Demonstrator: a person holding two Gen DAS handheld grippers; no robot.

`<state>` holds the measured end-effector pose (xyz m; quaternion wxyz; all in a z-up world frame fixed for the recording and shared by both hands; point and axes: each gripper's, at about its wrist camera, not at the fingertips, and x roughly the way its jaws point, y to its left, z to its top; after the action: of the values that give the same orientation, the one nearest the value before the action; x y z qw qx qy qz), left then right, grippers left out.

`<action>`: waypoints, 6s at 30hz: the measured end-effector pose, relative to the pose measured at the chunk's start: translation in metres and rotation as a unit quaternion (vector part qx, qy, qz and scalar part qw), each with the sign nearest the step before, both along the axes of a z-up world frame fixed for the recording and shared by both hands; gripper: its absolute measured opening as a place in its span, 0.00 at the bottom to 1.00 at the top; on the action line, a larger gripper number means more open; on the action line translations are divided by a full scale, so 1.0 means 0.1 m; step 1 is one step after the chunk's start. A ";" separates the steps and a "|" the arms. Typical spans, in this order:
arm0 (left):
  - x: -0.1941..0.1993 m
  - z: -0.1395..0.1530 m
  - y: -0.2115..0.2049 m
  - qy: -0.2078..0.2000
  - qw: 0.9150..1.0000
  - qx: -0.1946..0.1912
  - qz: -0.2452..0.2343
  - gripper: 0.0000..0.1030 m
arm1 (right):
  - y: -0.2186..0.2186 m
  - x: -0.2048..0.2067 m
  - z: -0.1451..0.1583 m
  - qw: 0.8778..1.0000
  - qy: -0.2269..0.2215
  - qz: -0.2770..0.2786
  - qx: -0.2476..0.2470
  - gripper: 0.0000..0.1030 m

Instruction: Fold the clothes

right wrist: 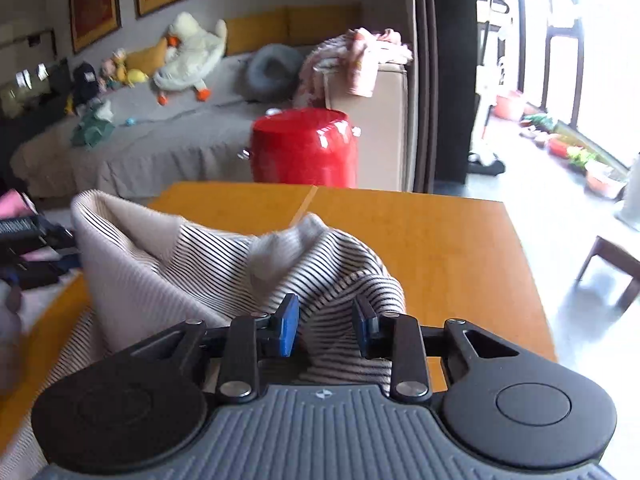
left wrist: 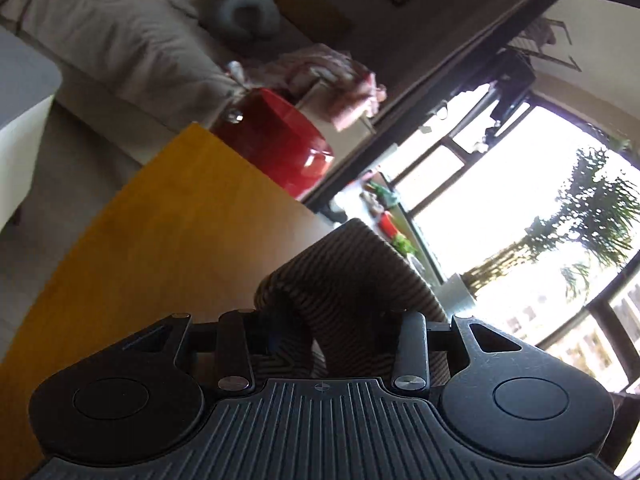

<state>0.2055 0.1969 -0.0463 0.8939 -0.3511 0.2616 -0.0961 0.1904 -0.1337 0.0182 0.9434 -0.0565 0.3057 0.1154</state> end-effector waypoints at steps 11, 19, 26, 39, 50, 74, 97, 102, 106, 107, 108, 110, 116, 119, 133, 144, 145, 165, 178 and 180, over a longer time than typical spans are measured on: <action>-0.13 0.20 0.04 -0.035 0.999 0.028 0.006 0.59 | -0.22 0.19 -0.19 0.998 0.037 -0.038 0.022 0.68; -0.33 0.50 -0.74 -0.131 0.983 0.083 -0.096 0.91 | -0.45 -0.02 -0.14 0.994 0.058 -0.036 0.087 0.71; -0.20 0.08 -0.99 -0.094 0.983 0.106 -0.118 0.92 | -0.26 0.02 -0.17 0.996 0.067 -0.021 0.055 0.40; -0.17 -0.04 -0.91 -0.064 0.986 0.106 -0.111 0.96 | -0.22 0.59 -0.01 0.997 0.002 -0.072 -0.040 0.11; -0.14 -0.09 -0.84 -0.042 0.988 0.079 -0.122 1.00 | -0.52 0.36 0.23 0.995 -0.058 -0.069 0.032 0.12; -0.31 0.34 -0.94 -0.096 0.977 0.174 -0.077 1.00 | 0.42 0.82 0.12 0.990 0.013 0.139 0.014 0.35; -0.40 0.08 -0.60 -0.091 0.990 0.102 -0.044 1.00 | 0.41 0.92 0.20 0.993 0.030 0.104 0.046 0.25; -0.40 0.10 -0.59 -0.085 0.990 0.104 -0.034 1.00 | 0.11 0.31 0.10 0.985 0.068 0.127 0.092 0.44; -0.42 0.14 -0.60 -0.088 0.989 0.111 -0.031 1.00 | 0.07 0.05 -0.16 0.976 0.122 0.121 0.136 0.44; -0.43 0.17 -0.60 -0.089 0.989 0.114 -0.031 1.00 | 0.10 0.03 -0.20 0.974 0.131 0.121 0.142 0.42; -0.46 0.19 -0.60 -0.092 0.988 0.117 -0.031 1.00 | 0.14 0.00 -0.23 0.972 0.136 0.125 0.143 0.28; -0.53 0.25 -0.58 -0.101 0.986 0.128 -0.036 1.00 | 0.26 -0.07 -0.20 0.973 0.122 0.139 0.139 0.10; -0.80 0.36 -0.55 -0.126 0.976 0.171 -0.047 1.00 | 0.37 -0.03 0.33 0.969 0.055 0.158 0.184 0.04; -0.88 0.37 -0.56 -0.129 0.974 0.181 -0.051 1.00 | 0.39 0.01 0.64 0.971 0.014 0.157 0.180 0.04; -0.32 0.41 -0.99 -0.124 0.925 0.359 -0.013 1.00 | 0.88 0.18 1.90 0.951 -0.117 0.215 0.188 0.03; -0.29 0.39 -0.20 -0.060 0.960 0.273 0.000 1.00 | 0.16 0.54 1.03 0.975 -0.016 0.084 0.203 0.03; -0.32 0.39 -0.15 -0.059 0.964 0.261 -0.008 1.00 | 0.08 0.57 0.88 0.979 -0.004 0.066 0.195 0.03; -0.06 0.14 -1.02 -0.051 0.966 0.202 -0.152 1.00 | -0.20 0.09 0.28 0.999 0.010 0.032 0.013 0.16; -0.15 0.14 -0.89 -0.024 0.942 0.326 -0.073 1.00 | 0.26 0.30 -0.22 0.992 0.049 0.092 0.075 0.55; -0.18 0.17 -0.74 -0.017 0.940 0.338 -0.044 1.00 | 0.16 0.30 -0.30 0.990 0.048 0.090 0.101 0.55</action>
<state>0.1878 0.1225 -0.0295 0.9591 -0.0146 0.2788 -0.0466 0.2209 -0.1173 -0.0117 0.9144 0.0171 0.3307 0.2327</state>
